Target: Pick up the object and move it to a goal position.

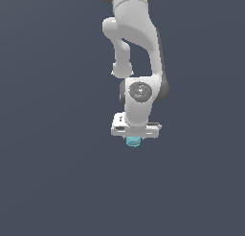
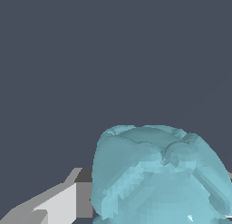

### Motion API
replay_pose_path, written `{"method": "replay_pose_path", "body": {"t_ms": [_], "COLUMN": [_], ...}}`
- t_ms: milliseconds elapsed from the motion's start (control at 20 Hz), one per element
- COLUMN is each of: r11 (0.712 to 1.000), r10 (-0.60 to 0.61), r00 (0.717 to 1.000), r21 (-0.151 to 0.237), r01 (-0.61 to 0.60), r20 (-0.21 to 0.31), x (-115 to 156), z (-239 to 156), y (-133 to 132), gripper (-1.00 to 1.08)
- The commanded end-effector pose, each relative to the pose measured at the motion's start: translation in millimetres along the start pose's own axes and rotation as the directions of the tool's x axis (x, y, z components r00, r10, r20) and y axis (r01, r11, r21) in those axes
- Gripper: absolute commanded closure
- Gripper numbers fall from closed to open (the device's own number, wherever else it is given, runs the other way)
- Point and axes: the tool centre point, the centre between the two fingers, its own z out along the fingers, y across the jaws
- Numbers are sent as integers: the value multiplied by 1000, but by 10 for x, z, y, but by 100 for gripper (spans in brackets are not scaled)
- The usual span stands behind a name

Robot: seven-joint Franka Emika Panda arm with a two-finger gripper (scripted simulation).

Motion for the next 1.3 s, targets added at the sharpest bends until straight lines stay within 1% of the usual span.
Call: {"method": "replay_pose_path", "body": {"t_ms": [0, 200, 1250], "r11": [1000, 1000, 1000], "r10": [1, 1, 1], "r00": [1000, 1000, 1000], "r21": [0, 1, 2], "r01": [-1, -1, -1], "r20": [-1, -1, -1], "x": [-7, -29, -113], "z": [-198, -591, -2901], "y": [110, 328, 1598], "gripper": [108, 108, 108]}}
